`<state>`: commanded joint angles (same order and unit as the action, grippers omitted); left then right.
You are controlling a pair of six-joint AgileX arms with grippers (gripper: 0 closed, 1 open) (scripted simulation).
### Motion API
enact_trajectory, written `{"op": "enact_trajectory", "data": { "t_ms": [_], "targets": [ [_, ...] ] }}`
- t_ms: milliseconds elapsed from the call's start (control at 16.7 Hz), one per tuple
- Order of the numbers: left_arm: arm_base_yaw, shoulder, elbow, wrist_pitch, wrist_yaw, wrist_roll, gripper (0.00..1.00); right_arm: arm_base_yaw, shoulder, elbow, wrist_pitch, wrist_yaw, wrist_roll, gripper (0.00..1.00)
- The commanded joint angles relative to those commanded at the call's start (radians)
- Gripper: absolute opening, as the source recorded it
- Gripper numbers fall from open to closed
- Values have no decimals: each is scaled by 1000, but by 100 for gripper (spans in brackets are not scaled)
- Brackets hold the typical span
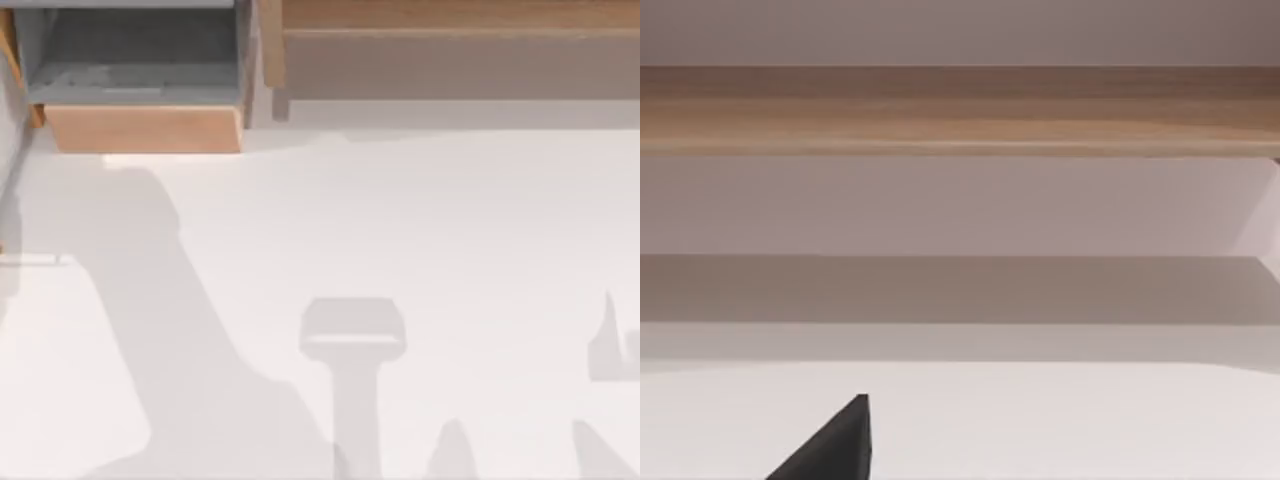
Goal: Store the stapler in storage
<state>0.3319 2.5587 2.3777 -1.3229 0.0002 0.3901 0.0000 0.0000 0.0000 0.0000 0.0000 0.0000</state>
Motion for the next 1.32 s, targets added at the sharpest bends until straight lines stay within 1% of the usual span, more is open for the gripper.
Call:
{"op": "enact_trajectory", "data": {
  "t_ms": [120,240,480,780,1080,1320],
  "targets": [
    [14,-79,-70,68,45,25,100,0,0,0,0,0,0,100],
    [32,-174,-157,170,103,65,100,0,0,0,0,0,0,100],
    [119,-361,-373,476,225,199,100,0,0,0,0,0,0,100],
    [294,-542,-699,972,357,456,100,0,0,0,0,0,0,100],
    [467,-641,-1066,1512,460,752,100,0,0,0,0,0,0,100],
    [544,-653,-1368,1939,539,958,100,0,0,0,0,0,0,100]
  ]
}}
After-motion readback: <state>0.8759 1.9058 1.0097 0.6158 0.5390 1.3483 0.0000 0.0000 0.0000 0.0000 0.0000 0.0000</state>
